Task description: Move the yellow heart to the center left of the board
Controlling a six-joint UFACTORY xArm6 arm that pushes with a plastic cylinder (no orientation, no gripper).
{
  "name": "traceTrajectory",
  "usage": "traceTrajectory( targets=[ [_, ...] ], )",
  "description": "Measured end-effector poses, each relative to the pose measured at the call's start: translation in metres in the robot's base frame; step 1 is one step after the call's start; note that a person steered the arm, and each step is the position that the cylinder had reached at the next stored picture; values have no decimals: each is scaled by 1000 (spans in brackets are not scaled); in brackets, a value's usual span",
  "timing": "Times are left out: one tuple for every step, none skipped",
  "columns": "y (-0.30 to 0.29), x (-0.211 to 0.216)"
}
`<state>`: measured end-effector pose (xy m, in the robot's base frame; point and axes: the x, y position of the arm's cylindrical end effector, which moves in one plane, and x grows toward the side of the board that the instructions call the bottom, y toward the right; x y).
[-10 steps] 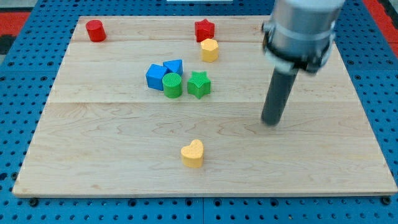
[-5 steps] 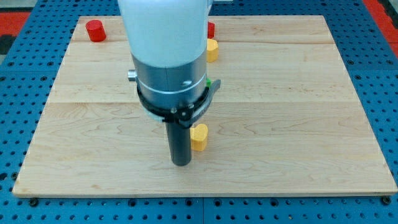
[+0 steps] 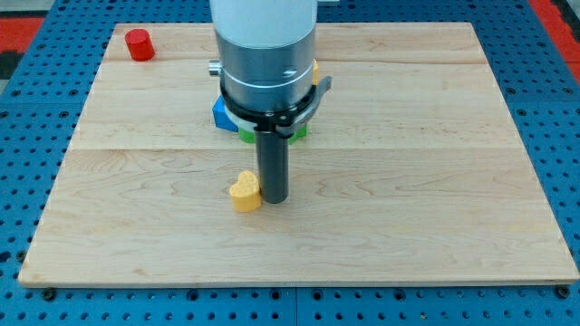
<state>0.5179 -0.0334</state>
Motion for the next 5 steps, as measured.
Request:
traceTrajectory(
  targets=[
    [-70, 23],
    [-116, -51],
    [-159, -43],
    [-164, -20],
    [-188, -98]
  ],
)
